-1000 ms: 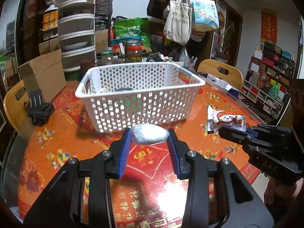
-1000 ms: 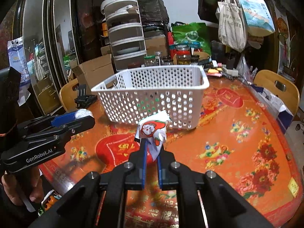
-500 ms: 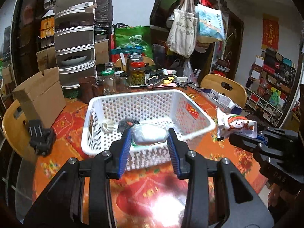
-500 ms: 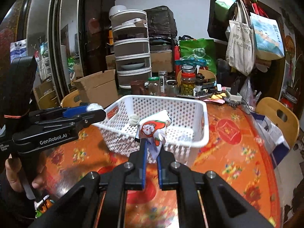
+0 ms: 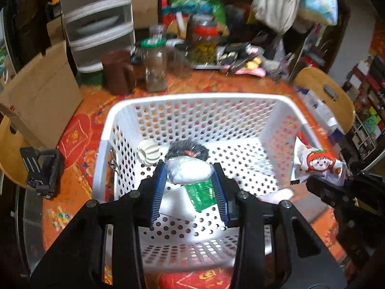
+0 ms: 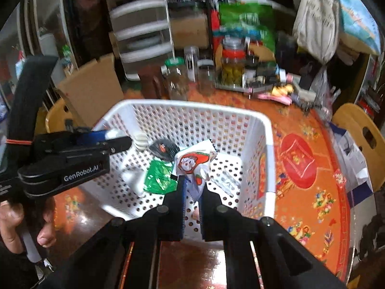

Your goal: Organize soft objects

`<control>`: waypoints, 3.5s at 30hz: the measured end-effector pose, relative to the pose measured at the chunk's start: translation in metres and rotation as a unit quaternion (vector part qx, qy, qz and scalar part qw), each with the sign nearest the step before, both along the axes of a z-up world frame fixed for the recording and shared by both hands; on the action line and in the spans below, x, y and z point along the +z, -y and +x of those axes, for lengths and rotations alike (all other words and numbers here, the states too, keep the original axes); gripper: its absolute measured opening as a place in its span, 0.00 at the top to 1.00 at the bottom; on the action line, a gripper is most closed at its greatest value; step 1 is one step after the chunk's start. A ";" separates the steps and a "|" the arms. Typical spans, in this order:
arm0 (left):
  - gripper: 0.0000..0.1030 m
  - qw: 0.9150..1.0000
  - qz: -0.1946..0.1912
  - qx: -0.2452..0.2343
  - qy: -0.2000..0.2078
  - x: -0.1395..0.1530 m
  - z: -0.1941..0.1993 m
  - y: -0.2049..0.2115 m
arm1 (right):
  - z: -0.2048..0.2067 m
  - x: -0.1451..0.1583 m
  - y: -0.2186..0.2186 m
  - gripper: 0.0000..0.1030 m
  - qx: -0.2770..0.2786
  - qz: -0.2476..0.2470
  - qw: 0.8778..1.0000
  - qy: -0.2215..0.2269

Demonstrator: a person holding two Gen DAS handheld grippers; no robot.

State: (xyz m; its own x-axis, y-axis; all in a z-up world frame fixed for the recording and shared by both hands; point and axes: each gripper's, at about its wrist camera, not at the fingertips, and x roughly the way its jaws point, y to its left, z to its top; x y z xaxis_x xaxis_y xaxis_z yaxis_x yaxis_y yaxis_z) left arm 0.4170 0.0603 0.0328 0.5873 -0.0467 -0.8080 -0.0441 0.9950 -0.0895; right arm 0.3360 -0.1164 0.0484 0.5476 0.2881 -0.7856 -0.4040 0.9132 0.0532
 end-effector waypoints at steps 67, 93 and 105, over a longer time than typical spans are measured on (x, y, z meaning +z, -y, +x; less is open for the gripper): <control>0.00 0.986 0.012 -0.027 0.166 0.073 -0.331 0.013 | -0.254 0.059 0.078 0.04 -0.058 0.065 0.986 0.144; 0.00 0.983 0.029 -0.019 0.183 0.089 -0.402 0.046 | -0.322 0.061 0.074 0.02 -0.034 0.055 0.986 0.157; 0.00 0.983 0.027 -0.020 0.179 0.086 -0.399 0.047 | -0.322 0.061 0.072 0.02 -0.034 0.058 0.985 0.157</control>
State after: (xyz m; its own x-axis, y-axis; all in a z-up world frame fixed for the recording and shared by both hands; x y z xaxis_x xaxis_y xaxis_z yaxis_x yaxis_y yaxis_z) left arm 0.0178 0.0137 0.1186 0.8337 -0.0382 -0.5510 0.0202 0.9990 -0.0386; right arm 0.0138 -0.1888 0.1091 0.7794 0.3195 -0.5389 -0.3545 0.9341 0.0412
